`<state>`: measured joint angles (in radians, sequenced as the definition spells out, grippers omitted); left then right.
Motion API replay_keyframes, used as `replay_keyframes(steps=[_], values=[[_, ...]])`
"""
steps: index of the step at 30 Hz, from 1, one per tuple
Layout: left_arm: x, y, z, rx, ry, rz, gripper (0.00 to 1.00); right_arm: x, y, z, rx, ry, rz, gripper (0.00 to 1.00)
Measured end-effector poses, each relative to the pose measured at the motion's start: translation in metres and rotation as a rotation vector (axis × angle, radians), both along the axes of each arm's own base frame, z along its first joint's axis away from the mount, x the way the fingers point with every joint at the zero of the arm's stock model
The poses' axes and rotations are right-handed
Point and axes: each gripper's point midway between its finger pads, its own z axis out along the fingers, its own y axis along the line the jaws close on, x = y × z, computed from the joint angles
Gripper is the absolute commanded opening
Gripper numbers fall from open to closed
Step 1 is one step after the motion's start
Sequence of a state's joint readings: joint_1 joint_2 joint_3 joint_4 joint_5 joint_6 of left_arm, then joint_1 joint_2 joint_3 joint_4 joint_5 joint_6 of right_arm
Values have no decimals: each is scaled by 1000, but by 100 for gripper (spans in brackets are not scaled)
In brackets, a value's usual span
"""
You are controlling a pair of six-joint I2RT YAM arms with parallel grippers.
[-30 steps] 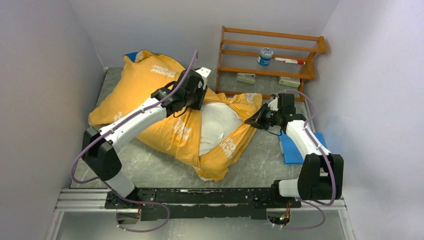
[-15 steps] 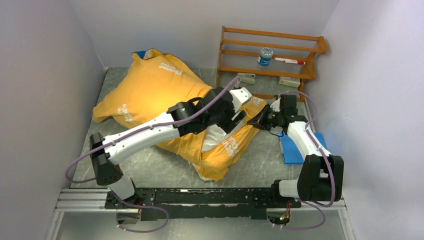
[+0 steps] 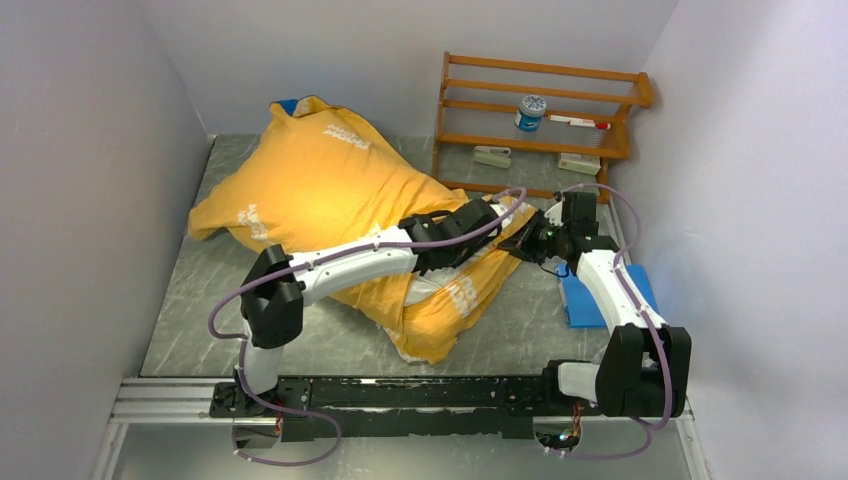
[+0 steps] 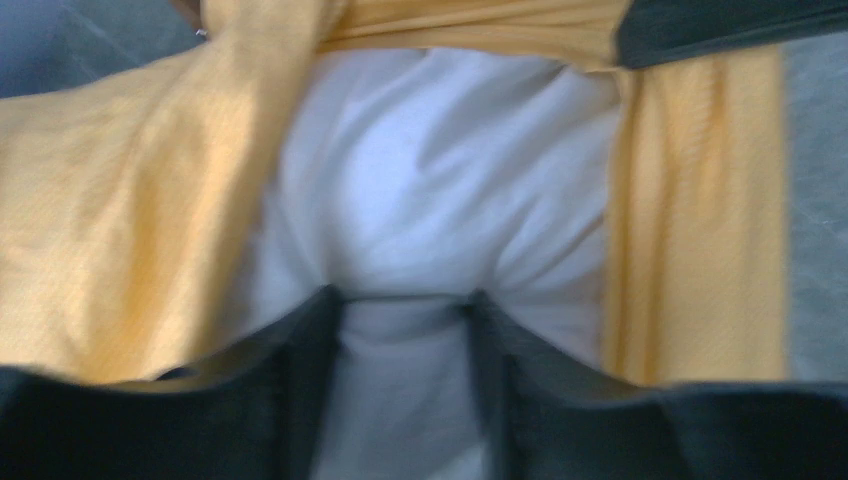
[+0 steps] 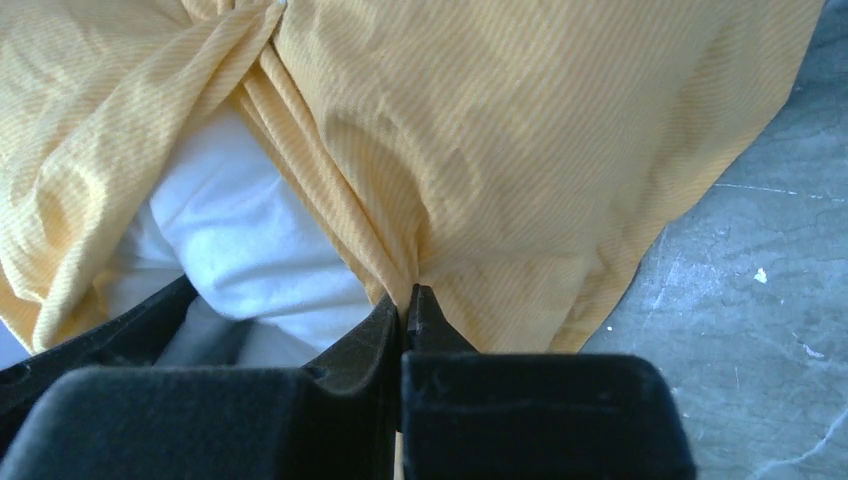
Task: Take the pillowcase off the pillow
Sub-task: Remove the pillow from the pillowcase.
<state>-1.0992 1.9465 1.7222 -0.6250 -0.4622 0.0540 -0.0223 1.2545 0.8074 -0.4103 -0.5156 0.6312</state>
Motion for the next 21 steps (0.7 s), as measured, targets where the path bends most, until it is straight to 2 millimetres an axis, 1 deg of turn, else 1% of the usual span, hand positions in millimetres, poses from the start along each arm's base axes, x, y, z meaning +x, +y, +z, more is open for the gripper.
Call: replay_keyframes(steps=[1,4,7,10,12,14,17,18,20,21], values=[[3,3,0,-2,-6,24,6,0,0,0,0,2,-4,0],[15,15,0,-14,-16,113,5,-1,-1,0,1,5,-19,0],[22,29,-7,-40,-4,169,5,0,-3,0,-4,7,-35,0],[17,40,-7,-88,5,170,5,0,-5,-2,-12,18,-48,0],[9,48,-4,-129,13,153,5,-1,-3,-2,-6,22,-37,1],[1,54,-1,-160,19,136,5,-4,2,-1,14,17,3,8],[-8,66,-1,-191,27,124,5,-8,14,4,60,-5,86,33],[-10,69,-1,-194,29,125,5,-10,16,6,66,-15,111,40],[-12,75,0,-205,34,134,5,-13,22,7,60,-30,156,45],[-13,76,1,-213,37,140,10,-14,25,8,55,-36,173,49]])
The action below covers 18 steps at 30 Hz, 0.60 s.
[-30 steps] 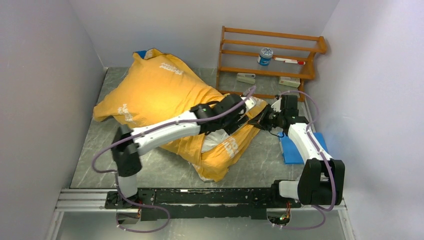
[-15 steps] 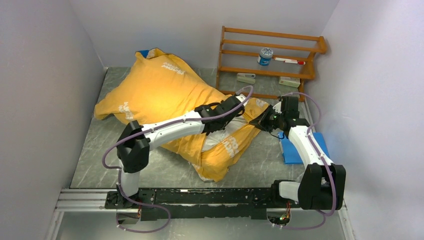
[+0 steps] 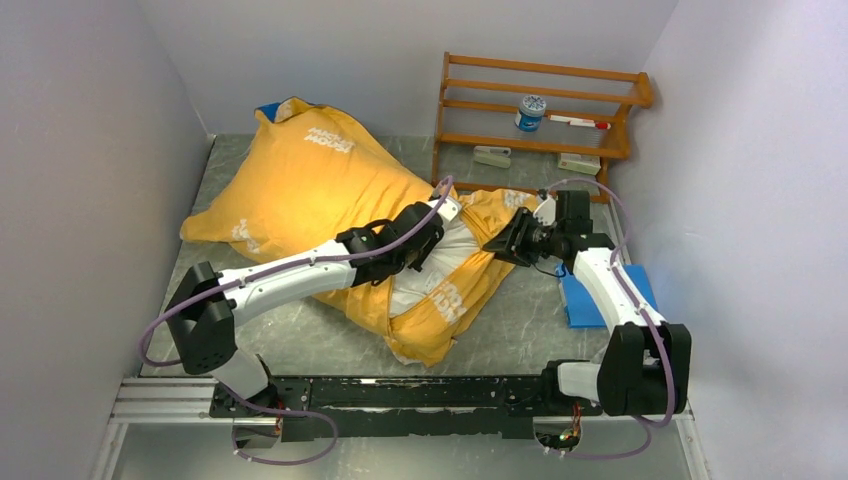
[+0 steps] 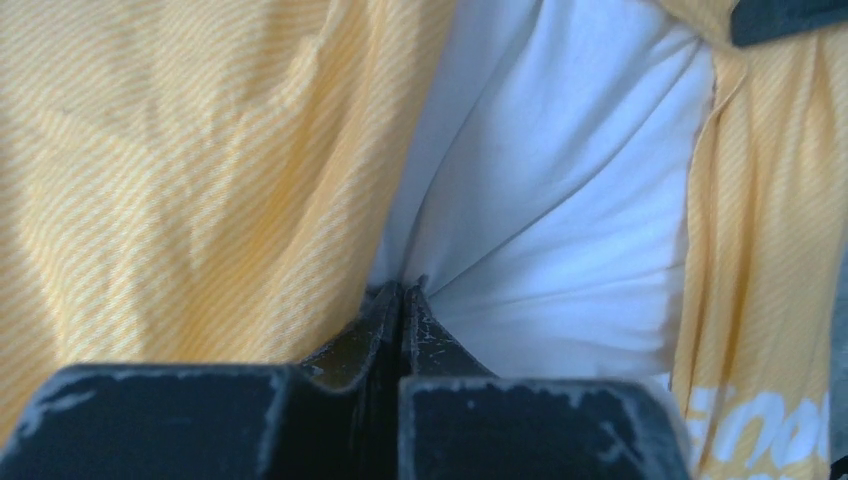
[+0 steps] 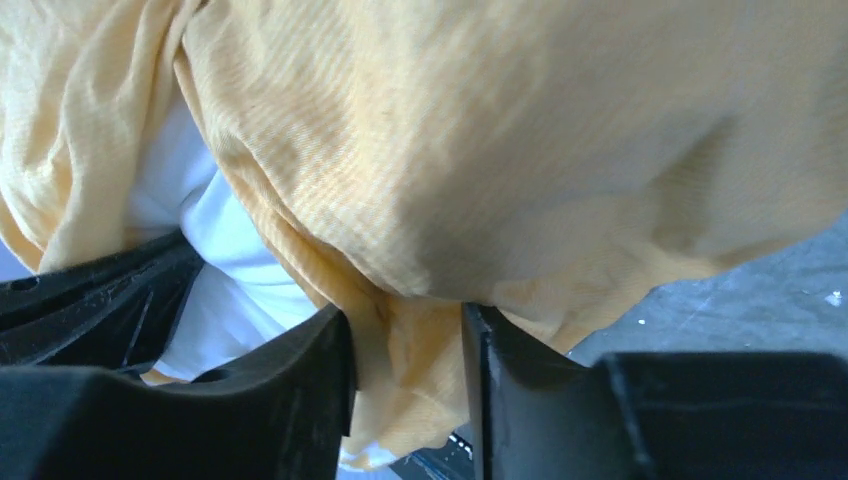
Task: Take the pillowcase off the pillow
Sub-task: Remove the pillow from the pillowcase.
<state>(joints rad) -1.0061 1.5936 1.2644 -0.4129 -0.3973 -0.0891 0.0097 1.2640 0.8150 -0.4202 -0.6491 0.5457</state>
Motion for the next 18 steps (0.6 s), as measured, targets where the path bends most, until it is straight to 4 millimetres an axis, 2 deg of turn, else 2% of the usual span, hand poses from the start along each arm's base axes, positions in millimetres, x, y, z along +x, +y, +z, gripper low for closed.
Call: replay_keyframes(steps=[3,5,10,15,18], values=[[-1,0,1,-17,17,8,21,-4,12,6,-16,-23,60,69],[-4,1,1,-21,40,11,28,-6,19,8,-27,-27,82,75],[-8,-4,9,-64,81,18,39,-24,33,9,-79,8,80,77],[-15,-5,14,-108,115,27,47,-44,42,23,-76,18,25,79],[-25,1,24,-154,128,24,53,-60,55,29,-43,34,28,79]])
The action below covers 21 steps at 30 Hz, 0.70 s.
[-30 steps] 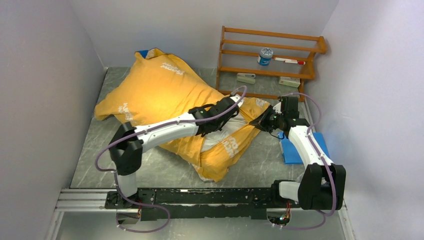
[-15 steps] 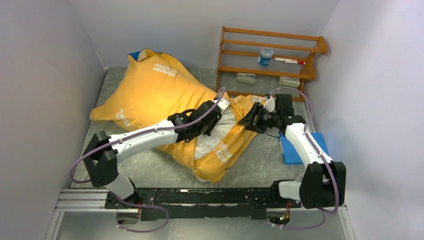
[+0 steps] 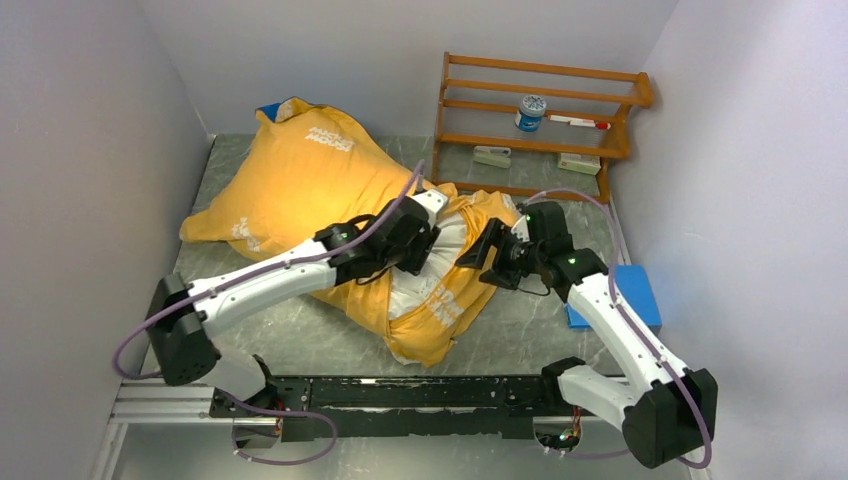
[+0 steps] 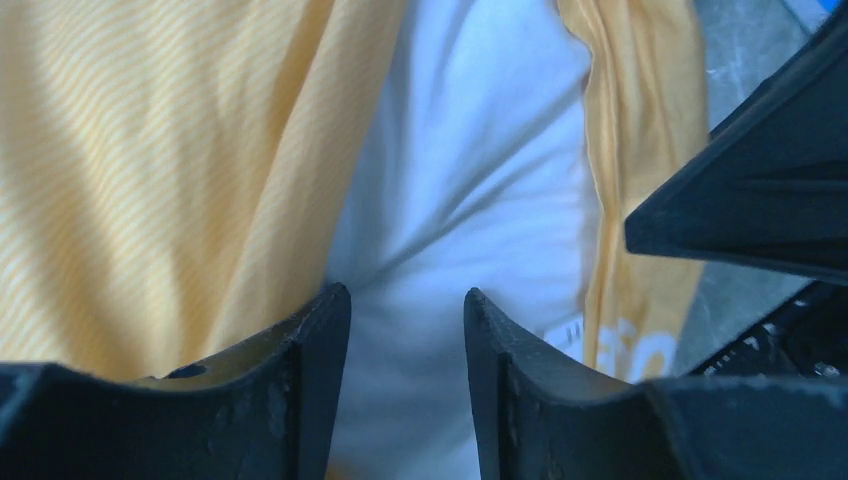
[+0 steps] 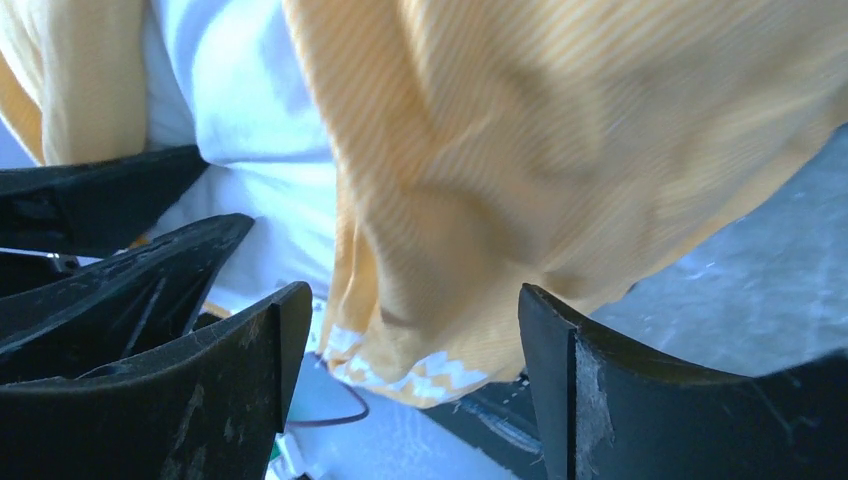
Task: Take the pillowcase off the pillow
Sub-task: Remove the pillow from the pillowcase.
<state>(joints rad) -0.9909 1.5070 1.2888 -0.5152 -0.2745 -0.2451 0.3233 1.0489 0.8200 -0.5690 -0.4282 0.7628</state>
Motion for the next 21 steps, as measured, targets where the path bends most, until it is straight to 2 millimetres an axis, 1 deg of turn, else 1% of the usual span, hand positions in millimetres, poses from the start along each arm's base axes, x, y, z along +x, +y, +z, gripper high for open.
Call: replay_keyframes(steps=[3,6,8,10,13,16,18,19,21], values=[[-12,10,14,-55,2,0,59,-15,16,-1,28,43,19,79],[-23,23,27,-108,-2,-1,62,-25,34,-6,34,87,40,79],[-27,31,32,-126,-10,2,64,-33,47,-12,28,121,56,79],[-31,38,33,-131,-12,9,66,-41,59,-22,-2,162,53,78],[-33,49,24,-96,-5,40,67,-47,72,-32,-40,205,31,75],[-33,58,6,-37,20,69,67,-48,82,-39,-81,229,-3,65],[-33,63,-6,-1,38,90,66,-49,83,-43,-112,242,-28,58],[-33,65,-11,14,44,99,64,-49,82,-45,-129,247,-41,57],[-33,68,-19,36,53,118,57,-49,77,-48,-159,254,-72,51]])
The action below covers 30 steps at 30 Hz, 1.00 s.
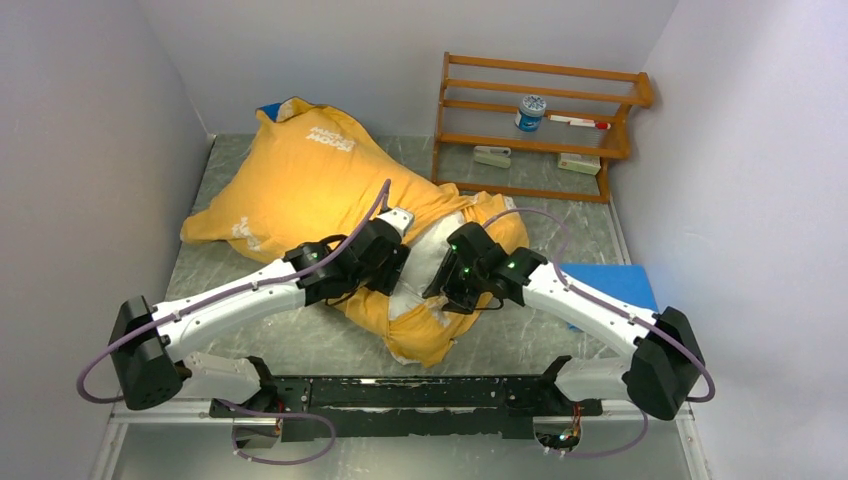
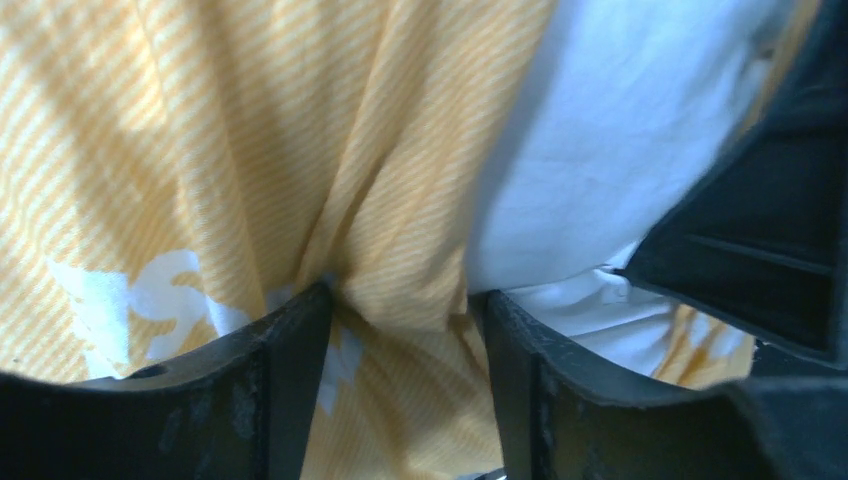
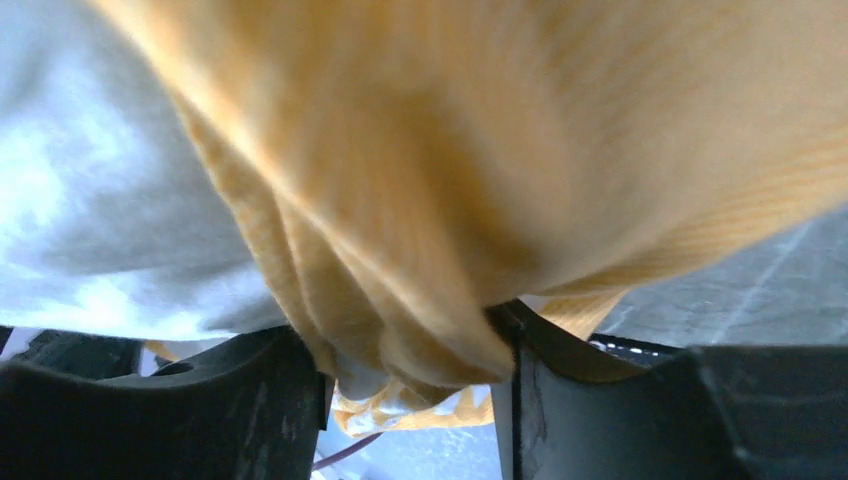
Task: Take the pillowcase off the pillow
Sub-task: Remove the pillow from the pillowcase.
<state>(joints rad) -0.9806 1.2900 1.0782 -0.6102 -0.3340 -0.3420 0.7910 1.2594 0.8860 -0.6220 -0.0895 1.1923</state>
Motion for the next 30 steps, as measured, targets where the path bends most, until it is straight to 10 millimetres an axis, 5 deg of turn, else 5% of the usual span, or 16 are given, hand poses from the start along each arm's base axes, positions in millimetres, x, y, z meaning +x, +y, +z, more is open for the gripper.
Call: replay_keyframes(steps=[5,9,16,26,30], values=[[8,11,-12,59,-8,86,32,-3,-18,-2,-71,-5,-47,49],[16,23,-18,112,-28,176,20,-11,-39,-6,-124,-23,-63,28],[36,41,-21,128,-15,260,19,-19,-60,-41,-189,6,-72,25],[68,86,-23,83,56,353,13,-13,-64,-58,-219,-9,-73,27],[63,87,-20,51,87,271,9,-14,-57,-66,-192,11,-5,37]])
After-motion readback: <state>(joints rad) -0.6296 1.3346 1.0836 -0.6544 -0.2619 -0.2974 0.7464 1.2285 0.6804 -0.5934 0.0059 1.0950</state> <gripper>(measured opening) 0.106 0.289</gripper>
